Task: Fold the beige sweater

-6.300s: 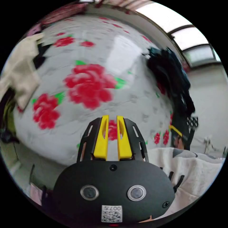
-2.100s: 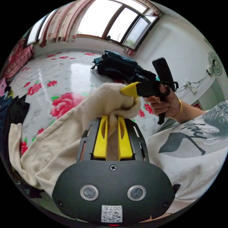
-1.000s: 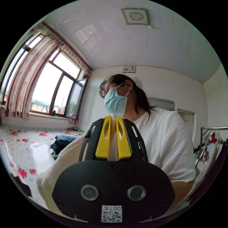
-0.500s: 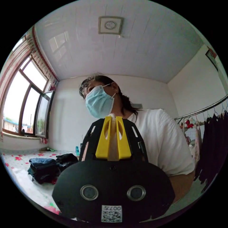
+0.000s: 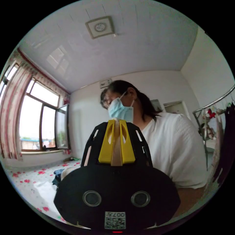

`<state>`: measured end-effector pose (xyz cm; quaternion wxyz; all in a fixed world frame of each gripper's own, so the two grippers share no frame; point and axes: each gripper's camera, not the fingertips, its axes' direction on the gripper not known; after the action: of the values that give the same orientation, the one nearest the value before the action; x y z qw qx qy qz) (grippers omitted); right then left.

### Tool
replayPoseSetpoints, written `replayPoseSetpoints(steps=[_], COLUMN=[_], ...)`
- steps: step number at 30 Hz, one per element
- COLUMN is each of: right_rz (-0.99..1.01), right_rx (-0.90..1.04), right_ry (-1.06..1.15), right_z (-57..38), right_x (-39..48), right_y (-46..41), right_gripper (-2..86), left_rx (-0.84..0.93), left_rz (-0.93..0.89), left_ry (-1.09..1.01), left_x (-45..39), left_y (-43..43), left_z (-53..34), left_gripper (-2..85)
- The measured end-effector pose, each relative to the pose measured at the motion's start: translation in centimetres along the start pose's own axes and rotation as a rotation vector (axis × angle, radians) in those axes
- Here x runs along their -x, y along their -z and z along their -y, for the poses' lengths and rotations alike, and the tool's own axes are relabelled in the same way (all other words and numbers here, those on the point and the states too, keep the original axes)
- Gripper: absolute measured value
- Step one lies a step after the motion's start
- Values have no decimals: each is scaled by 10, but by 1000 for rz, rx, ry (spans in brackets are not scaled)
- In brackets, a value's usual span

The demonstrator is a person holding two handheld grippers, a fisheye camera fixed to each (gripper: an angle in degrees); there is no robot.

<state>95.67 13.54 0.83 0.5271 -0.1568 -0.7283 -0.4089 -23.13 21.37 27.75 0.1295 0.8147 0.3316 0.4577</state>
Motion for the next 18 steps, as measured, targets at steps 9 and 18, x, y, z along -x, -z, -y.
replayPoseSetpoints(steps=[9, 18], right_rz=[-474, -478], right_rx=[-285, 564], right_ry=[224, -116], right_z=[38, -138], right_x=[120, 27], right_y=[175, 34], right_gripper=[27, 130], left_rx=[119, 106], left_rz=[353, 392], left_ry=[74, 192], left_x=[-8, 8], left_y=[-18, -26], left_z=[14, -9], left_gripper=[25, 27])
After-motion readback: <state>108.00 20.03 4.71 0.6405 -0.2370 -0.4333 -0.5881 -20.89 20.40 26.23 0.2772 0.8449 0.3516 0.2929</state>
